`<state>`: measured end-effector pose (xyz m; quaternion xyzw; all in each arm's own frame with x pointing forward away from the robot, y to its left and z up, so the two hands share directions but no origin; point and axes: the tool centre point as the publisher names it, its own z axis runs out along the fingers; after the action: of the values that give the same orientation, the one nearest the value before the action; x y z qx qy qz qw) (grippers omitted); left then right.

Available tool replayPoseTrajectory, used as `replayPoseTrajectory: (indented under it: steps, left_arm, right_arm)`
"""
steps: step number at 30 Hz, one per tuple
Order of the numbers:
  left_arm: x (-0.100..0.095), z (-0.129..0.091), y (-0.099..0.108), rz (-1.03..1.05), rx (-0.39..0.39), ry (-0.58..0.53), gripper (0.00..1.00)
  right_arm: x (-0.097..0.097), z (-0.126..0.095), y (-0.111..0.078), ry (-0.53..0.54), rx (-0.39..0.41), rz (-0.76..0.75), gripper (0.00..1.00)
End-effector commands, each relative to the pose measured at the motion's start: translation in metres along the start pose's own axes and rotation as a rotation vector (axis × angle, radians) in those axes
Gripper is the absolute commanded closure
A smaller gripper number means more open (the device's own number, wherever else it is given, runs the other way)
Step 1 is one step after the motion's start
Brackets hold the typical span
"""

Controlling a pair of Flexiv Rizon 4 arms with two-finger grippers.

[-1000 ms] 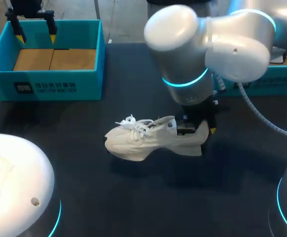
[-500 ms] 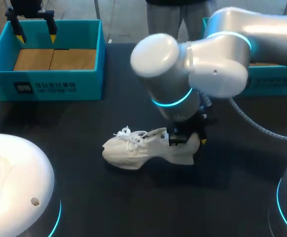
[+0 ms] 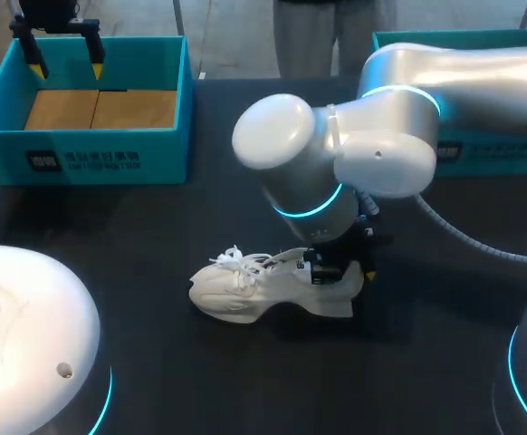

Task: Take the shoe out of the shoebox, open the shoe tongue, remove and reinsert the insole, then place the shoe into the shoebox

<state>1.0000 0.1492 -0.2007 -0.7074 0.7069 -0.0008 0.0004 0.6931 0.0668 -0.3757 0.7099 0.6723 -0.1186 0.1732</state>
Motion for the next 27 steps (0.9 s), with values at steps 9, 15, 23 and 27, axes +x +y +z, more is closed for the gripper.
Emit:
replayPoseTrajectory:
  steps: [9, 15, 23, 27]
  left_arm:
    - [0.0, 0.0, 0.0, 0.0, -0.001, 0.0, 0.0]
    - [0.0, 0.0, 0.0, 0.0, -0.001, 0.0, 0.0]
    - [0.0, 0.0, 0.0, 0.0, -0.001, 0.0, 0.0]
    - [0.0, 0.0, 0.0, 0.0, -0.001, 0.0, 0.0]
  right_arm:
    - [0.0, -0.007, 0.001, 0.017, 0.011, 0.009, 0.64]
    - [-0.004, -0.022, 0.0, 0.053, 0.017, -0.008, 0.59]
    - [-0.006, -0.046, -0.003, 0.115, 0.014, -0.086, 0.51]
    - [-0.005, -0.06, -0.007, 0.152, -0.015, -0.187, 0.47]
